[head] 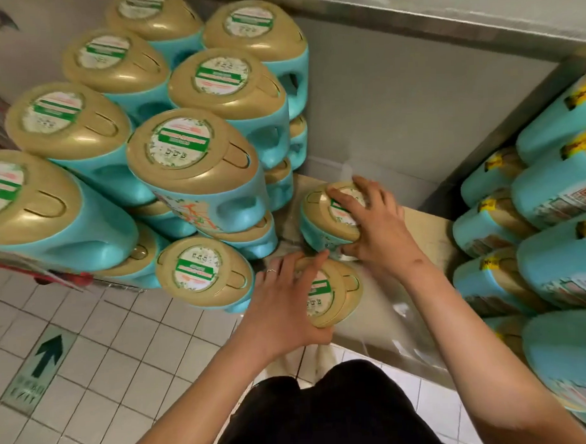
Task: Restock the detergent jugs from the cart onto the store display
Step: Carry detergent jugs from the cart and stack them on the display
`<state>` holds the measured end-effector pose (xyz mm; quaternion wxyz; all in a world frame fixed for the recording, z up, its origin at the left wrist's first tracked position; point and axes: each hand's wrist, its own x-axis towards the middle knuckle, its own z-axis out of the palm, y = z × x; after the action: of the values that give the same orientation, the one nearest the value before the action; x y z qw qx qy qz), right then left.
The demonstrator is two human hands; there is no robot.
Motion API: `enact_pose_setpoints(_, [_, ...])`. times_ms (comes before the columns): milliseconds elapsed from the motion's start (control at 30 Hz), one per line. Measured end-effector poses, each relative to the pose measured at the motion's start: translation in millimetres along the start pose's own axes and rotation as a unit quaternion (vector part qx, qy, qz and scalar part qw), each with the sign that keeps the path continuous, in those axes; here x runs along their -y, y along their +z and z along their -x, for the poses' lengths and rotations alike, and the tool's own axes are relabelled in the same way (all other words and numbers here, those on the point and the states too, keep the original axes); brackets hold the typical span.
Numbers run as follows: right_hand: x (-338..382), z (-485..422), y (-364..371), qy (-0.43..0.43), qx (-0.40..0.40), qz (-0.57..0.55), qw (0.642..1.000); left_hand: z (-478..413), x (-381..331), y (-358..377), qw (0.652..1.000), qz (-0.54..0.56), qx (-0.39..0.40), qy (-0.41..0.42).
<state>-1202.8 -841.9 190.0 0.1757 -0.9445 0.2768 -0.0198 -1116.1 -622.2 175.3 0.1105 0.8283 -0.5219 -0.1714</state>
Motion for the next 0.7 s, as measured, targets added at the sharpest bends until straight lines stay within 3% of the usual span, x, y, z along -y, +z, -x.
enact_pose_setpoints(367, [-29, -103, -11, 0.033, -0.039, -0.031, 0.998, -32, -7, -12, 0.999, -0.032, 0.025, 0.029])
enact_pose_setpoints(700, [-50, -149, -8, 0.002, -0.107, 0.001, 0.994, -35, -7, -9, 0.998, -0.028, 0.009, 0.048])
